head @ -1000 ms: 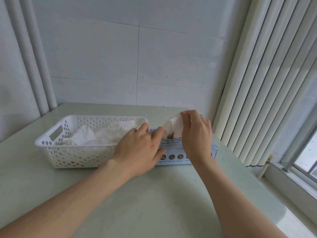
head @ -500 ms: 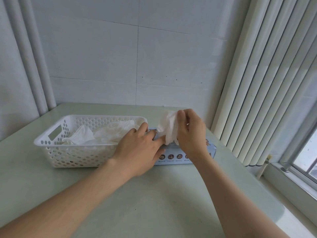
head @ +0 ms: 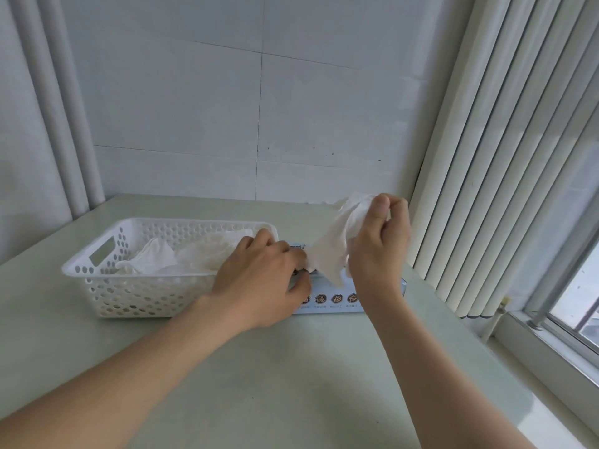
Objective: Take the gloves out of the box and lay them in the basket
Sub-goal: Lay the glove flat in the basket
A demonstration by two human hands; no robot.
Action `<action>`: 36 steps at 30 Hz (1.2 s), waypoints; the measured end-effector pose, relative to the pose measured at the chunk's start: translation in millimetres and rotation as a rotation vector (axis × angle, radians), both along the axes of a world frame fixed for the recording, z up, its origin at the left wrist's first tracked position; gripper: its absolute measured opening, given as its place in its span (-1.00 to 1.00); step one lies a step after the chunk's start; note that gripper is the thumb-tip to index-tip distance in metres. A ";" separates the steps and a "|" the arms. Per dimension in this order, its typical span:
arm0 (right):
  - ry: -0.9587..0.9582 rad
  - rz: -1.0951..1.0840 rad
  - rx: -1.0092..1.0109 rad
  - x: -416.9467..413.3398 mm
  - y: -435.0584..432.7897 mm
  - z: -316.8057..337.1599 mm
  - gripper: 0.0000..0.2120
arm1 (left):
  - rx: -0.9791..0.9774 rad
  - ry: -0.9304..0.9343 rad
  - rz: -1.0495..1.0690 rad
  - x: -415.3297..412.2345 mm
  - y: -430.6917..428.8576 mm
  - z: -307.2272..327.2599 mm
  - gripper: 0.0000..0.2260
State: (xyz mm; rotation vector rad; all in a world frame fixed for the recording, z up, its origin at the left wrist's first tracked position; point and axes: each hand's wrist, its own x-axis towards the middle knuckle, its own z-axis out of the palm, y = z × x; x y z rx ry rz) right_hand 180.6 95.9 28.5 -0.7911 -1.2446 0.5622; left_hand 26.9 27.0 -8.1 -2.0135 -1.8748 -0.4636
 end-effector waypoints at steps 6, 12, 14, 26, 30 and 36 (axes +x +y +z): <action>0.157 0.388 -0.300 2.8 2.0 -1.4 -0.80 | 0.001 -0.689 -0.087 1.0 -5.7 30.0 -0.46; 0.296 0.846 -0.491 -3.3 -8.6 -0.8 -0.83 | 0.019 -0.998 -0.253 -2.2 -1.7 32.0 -0.63; 0.320 0.893 -0.522 -5.1 -10.4 -1.1 -0.79 | 0.036 -1.067 -0.278 -4.3 -0.8 33.8 -0.65; -0.121 0.629 -0.407 -11.4 -12.9 -10.3 -0.39 | 0.006 -1.168 -0.298 -14.4 -5.5 44.9 -0.82; -0.173 0.606 -0.250 -14.6 -16.6 -8.3 -0.80 | 0.008 -1.148 -0.299 -19.0 -6.7 50.7 -0.76; -0.103 0.570 -0.249 -16.1 -16.6 -6.6 -0.84 | 0.022 -1.255 -0.203 -29.4 -4.5 57.6 -0.88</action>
